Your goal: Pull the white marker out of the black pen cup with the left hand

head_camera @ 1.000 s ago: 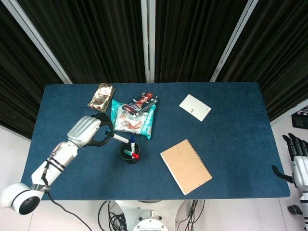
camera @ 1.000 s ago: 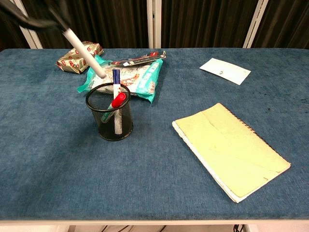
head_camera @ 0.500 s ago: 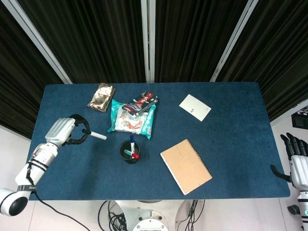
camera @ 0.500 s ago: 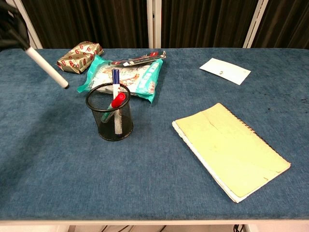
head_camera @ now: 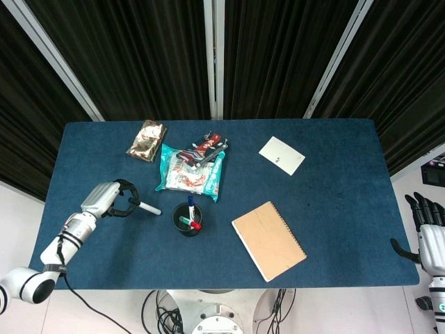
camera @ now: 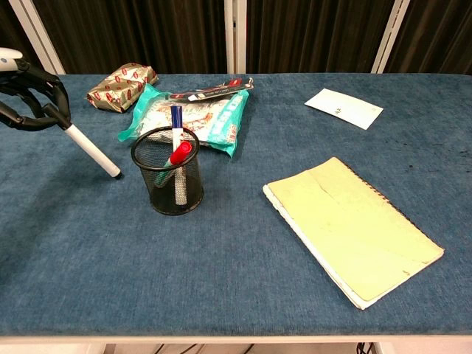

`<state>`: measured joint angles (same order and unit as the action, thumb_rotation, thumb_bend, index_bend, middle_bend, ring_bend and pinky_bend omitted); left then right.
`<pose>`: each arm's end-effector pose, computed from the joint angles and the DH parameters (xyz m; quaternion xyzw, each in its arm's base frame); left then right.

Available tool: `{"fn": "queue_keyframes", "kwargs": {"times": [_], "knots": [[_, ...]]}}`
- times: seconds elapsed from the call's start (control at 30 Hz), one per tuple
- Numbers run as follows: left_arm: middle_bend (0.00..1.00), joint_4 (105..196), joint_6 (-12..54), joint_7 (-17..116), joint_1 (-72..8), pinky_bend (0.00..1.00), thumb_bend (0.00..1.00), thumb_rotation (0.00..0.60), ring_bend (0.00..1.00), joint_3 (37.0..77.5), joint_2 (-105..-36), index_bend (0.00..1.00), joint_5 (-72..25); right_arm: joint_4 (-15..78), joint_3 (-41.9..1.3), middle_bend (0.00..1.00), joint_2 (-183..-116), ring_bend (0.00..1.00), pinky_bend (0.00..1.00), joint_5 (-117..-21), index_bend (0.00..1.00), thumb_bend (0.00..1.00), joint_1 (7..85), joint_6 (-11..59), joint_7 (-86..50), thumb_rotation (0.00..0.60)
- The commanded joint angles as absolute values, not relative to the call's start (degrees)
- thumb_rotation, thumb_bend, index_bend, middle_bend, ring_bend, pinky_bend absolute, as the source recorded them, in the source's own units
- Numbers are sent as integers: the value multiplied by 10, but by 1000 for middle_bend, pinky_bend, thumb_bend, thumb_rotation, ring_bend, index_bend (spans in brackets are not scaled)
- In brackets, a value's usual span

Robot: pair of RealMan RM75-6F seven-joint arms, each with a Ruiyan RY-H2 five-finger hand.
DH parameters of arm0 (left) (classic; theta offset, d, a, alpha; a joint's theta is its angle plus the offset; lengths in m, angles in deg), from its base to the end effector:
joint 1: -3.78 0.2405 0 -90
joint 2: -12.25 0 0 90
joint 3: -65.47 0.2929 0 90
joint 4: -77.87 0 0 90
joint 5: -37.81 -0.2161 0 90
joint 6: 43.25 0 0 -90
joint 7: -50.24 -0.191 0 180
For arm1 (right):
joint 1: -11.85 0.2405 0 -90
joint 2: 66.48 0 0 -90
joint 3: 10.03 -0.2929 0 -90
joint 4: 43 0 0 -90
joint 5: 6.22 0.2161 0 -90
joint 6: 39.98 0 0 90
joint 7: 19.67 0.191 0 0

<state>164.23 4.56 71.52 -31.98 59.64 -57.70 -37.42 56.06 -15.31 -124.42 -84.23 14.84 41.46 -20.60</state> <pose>-0.2582 0.3964 0.0548 -0.6594 -0.5468 -0.3792 0.3499 -0.3590 -0.2258 0.2015 0.5515 -0.4315 0.3517 0.6212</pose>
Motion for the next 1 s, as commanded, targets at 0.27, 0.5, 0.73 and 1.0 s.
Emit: {"fn": "queue_keyframes", "kwargs": {"times": [0.27,0.5,0.73,1.0], "knots": [[97,1629,87,721,-300,168,343,600,1,604,-577,68,-403,565,-153,0,-1241,0,0,-845,0,180,150,414,-205,600],[44,1645,185,633,-260,109,343,600,0,614,-556,64,-438,564,-153,0,-1241,0,0,-846,0,179,146,422,-201,600],[43,1645,377,472,-157,76,333,600,0,631,-559,65,-468,556,-152,0,-1253,0,0,-852,0,180,145,430,-210,600],[43,1637,472,476,-67,2,294,600,0,656,-555,65,-466,521,-155,0,-1281,0,0,-868,0,179,154,435,-219,600]]}}
